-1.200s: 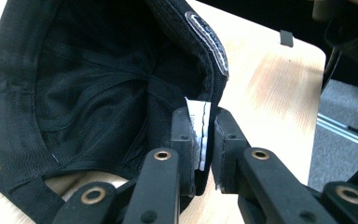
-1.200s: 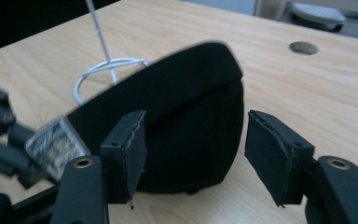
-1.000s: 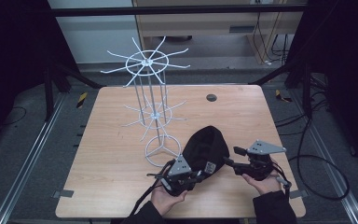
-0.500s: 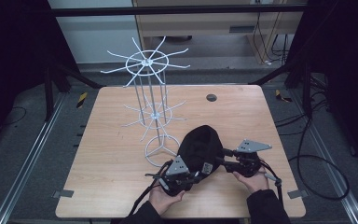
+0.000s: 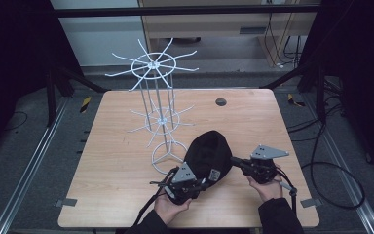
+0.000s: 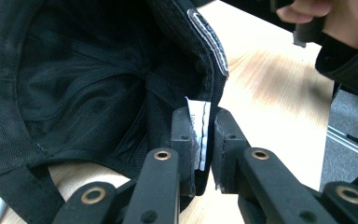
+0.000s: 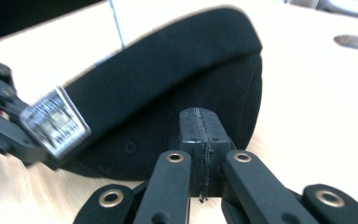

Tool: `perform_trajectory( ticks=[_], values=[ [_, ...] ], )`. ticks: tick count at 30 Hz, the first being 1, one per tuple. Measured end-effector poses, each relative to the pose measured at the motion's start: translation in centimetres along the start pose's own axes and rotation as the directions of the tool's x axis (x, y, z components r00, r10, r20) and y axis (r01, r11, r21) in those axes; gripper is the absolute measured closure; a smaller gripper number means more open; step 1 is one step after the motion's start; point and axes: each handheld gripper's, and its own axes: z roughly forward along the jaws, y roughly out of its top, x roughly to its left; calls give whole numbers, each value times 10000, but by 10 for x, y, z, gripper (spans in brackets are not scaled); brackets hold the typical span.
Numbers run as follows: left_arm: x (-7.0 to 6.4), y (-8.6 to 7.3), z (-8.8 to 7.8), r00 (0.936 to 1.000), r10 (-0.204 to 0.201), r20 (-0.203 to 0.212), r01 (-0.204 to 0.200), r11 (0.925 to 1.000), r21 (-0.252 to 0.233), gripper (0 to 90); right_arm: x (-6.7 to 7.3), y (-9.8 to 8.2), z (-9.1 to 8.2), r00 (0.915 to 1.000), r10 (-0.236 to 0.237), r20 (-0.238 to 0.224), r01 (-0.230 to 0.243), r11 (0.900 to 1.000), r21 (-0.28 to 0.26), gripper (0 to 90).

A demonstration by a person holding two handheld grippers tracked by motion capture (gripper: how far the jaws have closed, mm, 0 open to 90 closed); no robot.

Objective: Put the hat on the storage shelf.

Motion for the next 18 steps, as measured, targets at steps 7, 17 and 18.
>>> perform_trajectory(
  ticks=[7, 17, 18],
  values=[
    [0, -4, 0, 9993, -115, -368, 120, 9998, 146, 798, 10, 21, 15, 9987, 204, 461, -152, 9938, -1097, 320],
    [10, -6, -5, 9979, -451, -455, 466, 9984, 312, 800, 5, 33, 48, 9968, 792, -134, -802, 9895, -1200, 277],
    [10, -6, -5, 9981, -426, -456, 442, 9984, 357, 799, 7, 35, 48, 9972, 719, -192, -737, 9896, -1238, 275]
  ],
)
